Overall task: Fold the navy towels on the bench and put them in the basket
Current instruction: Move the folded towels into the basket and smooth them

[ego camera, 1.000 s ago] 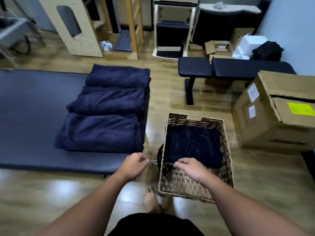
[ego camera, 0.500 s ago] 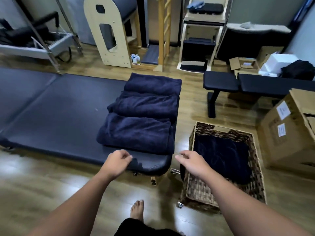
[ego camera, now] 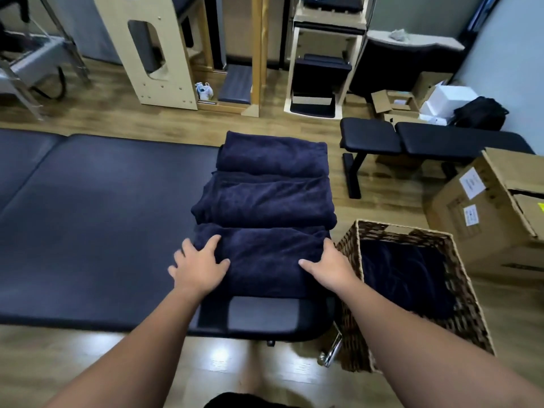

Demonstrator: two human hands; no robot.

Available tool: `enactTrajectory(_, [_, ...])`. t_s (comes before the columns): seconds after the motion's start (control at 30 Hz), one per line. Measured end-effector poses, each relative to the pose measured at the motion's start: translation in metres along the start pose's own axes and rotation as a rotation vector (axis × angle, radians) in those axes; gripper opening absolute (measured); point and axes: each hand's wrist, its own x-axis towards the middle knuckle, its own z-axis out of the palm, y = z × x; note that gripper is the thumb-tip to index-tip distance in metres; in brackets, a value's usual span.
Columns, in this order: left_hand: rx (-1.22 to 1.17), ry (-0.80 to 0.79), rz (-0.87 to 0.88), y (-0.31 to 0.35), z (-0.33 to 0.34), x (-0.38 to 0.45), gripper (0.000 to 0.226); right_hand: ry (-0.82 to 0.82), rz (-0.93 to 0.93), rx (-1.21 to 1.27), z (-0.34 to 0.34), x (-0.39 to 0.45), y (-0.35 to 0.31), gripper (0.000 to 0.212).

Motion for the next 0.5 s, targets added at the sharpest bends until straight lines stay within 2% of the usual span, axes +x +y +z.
enactTrajectory(0.1, [-0.285,-0.178,-0.006,-0.011,-0.004,0.017,0.078,0.002,0.044,0.017,0.007,0.004,-0.005,0.072])
enactTrajectory(0.23, [-0.356,-0.181,0.053,-0.013,-0.007,0.025,0.080,0.007,0.077,0.017,0.006,0.007,-0.008,0.069])
enactTrajectory(0.37, [-0.459,-0.209,-0.002,-0.018,-0.006,0.037,0.079,0.038,0.051,-0.014,-0.004,0.005,-0.002,0.063])
enactTrajectory(0.5, [-0.537,-0.208,-0.053,-0.003,0.005,0.028,0.062,0.034,0.041,-0.009,-0.018,0.001,0.024,0.051])
